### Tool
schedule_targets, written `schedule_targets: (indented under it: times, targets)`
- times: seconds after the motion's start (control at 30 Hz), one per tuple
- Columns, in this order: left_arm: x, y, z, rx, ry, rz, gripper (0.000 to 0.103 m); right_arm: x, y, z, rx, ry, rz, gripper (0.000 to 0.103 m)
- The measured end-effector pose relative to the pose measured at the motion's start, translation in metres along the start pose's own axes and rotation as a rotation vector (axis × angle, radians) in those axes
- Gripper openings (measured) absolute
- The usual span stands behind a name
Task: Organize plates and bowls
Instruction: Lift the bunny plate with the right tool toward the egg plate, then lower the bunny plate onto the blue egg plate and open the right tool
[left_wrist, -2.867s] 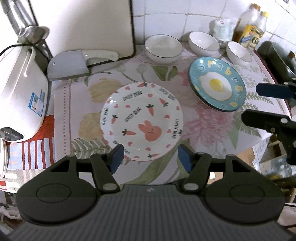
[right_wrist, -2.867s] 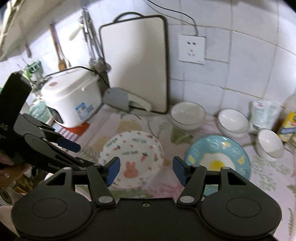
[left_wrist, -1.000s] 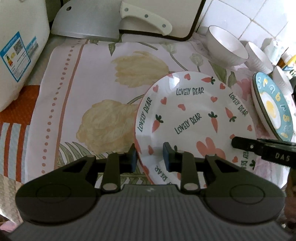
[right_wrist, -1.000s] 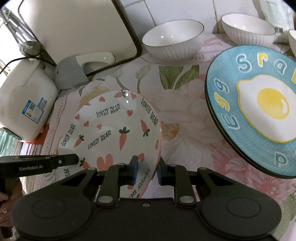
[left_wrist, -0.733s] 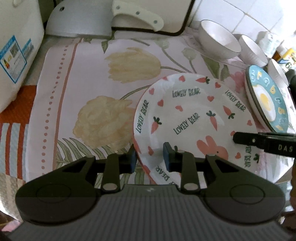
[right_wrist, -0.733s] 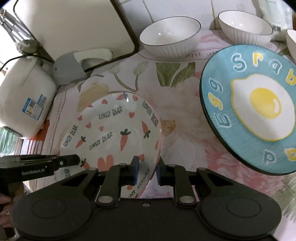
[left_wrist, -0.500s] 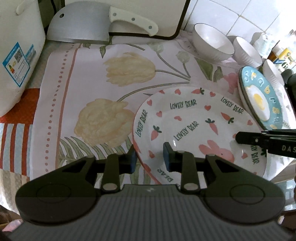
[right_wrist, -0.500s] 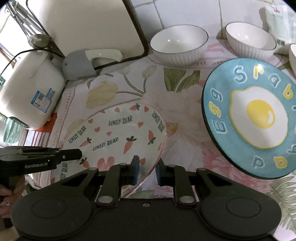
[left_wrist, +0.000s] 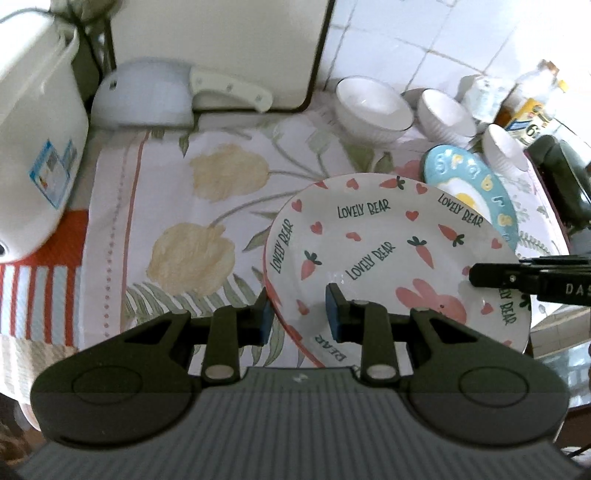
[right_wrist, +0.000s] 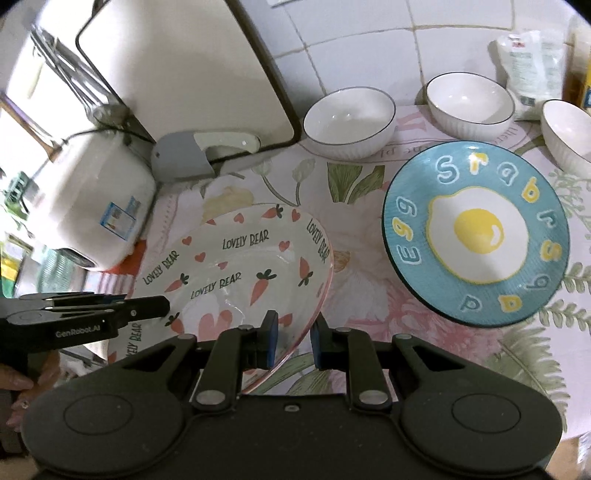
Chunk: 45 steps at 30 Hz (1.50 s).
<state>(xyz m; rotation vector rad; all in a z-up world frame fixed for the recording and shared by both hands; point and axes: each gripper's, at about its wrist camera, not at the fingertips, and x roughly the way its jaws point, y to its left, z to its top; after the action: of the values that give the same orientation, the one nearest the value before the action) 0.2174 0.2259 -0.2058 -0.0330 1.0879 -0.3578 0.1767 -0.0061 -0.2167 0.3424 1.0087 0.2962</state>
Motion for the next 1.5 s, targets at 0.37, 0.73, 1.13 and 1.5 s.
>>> schedule_targets:
  times: [0.37,0.73,1.13,1.5]
  targets:
    - [-0.039,-0.055,0.015,0.094,-0.07,-0.021,0.027,-0.067,-0.018,-0.007,0.062,-0.103,0.008,0.023]
    - [-0.02,-0.131,0.042,0.149,-0.064,-0.08,0.027,-0.118,-0.081,-0.003,0.146,-0.146,-0.011,0.023]
    - [0.038,-0.182,0.065,0.124,-0.037,-0.069,0.027,-0.113,-0.149,0.026,0.141,-0.079,-0.024,0.023]
    - [0.116,-0.182,0.074,0.05,0.029,-0.033,0.027,-0.056,-0.197,0.049,0.145,0.026,-0.034,0.023]
